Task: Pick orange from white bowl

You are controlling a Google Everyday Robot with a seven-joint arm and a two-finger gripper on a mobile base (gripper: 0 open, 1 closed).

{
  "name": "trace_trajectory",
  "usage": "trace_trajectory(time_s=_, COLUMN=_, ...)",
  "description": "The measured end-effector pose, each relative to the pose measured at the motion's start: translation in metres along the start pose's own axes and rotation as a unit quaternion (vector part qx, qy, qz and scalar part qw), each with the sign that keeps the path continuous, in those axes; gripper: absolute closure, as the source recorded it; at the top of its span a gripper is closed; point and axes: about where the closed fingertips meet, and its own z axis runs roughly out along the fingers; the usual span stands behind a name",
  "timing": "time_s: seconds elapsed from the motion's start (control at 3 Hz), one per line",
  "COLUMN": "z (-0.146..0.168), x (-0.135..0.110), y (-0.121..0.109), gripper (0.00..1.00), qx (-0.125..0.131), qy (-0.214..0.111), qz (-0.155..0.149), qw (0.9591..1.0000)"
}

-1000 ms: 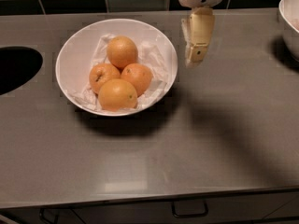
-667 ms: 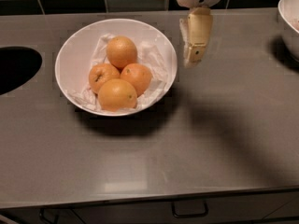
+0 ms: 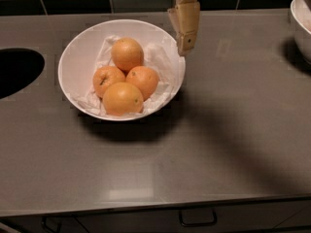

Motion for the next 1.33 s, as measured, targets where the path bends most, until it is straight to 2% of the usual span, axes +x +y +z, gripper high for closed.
trace_trajectory(time_s=0.33, z=0.015, x=-0.017, y=-0.023, gripper=0.0, qx=-0.006, qy=-0.011, qz=-0.062, qw=0.998)
trace_trajectory(time_s=0.67, z=0.033, x=-0.031, y=-0.041, gripper=0.0, qx=-0.012, qy=-0.024, qz=-0.102, qw=0.9945)
trace_trajectory(time_s=1.0, z=0.034, x=-0.033, y=-0.047, gripper=0.0, qx=0.0, qy=-0.024, qz=-0.103, qw=0.9944)
trace_trajectory(time_s=1.33, z=0.043, x=-0.035, y=-0.053, gripper=0.0, qx=-0.025, qy=0.0, qz=-0.139, qw=0.99)
